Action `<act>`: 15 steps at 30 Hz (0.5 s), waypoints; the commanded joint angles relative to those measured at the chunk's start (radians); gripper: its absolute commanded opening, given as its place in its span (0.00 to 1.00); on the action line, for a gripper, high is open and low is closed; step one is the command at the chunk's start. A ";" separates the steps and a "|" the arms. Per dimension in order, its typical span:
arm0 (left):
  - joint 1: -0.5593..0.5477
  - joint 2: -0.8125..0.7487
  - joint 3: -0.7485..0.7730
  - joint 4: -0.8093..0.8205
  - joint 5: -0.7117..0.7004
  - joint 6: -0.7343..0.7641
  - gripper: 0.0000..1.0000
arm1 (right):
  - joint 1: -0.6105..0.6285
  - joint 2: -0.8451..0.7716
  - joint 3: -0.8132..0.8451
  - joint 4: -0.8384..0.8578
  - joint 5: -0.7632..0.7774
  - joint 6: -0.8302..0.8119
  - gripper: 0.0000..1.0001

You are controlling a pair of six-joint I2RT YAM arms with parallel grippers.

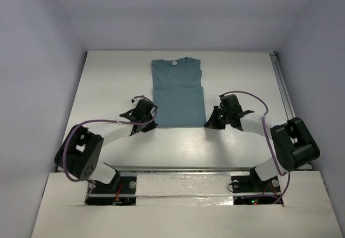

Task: Fold and stack the t-shirts
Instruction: Grab one side of the 2/3 rectangular tshirt with both arms

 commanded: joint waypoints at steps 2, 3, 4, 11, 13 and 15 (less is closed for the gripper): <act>-0.043 -0.117 -0.043 -0.150 -0.018 0.028 0.00 | 0.002 -0.219 -0.081 -0.115 0.028 -0.022 0.00; -0.055 -0.156 -0.057 -0.216 -0.011 0.005 0.00 | 0.002 -0.268 -0.096 -0.161 0.019 -0.022 0.00; -0.071 -0.194 -0.069 -0.248 -0.004 -0.010 0.00 | 0.002 -0.320 -0.130 -0.247 0.009 -0.021 0.00; -0.158 -0.534 -0.022 -0.517 0.049 -0.124 0.00 | 0.011 -0.703 -0.055 -0.595 -0.048 0.027 0.00; -0.158 -0.512 0.061 -0.564 -0.005 -0.101 0.00 | 0.011 -0.683 0.023 -0.663 0.036 0.003 0.00; -0.123 -0.430 0.196 -0.569 -0.024 -0.043 0.00 | 0.011 -0.626 0.148 -0.677 0.071 -0.023 0.00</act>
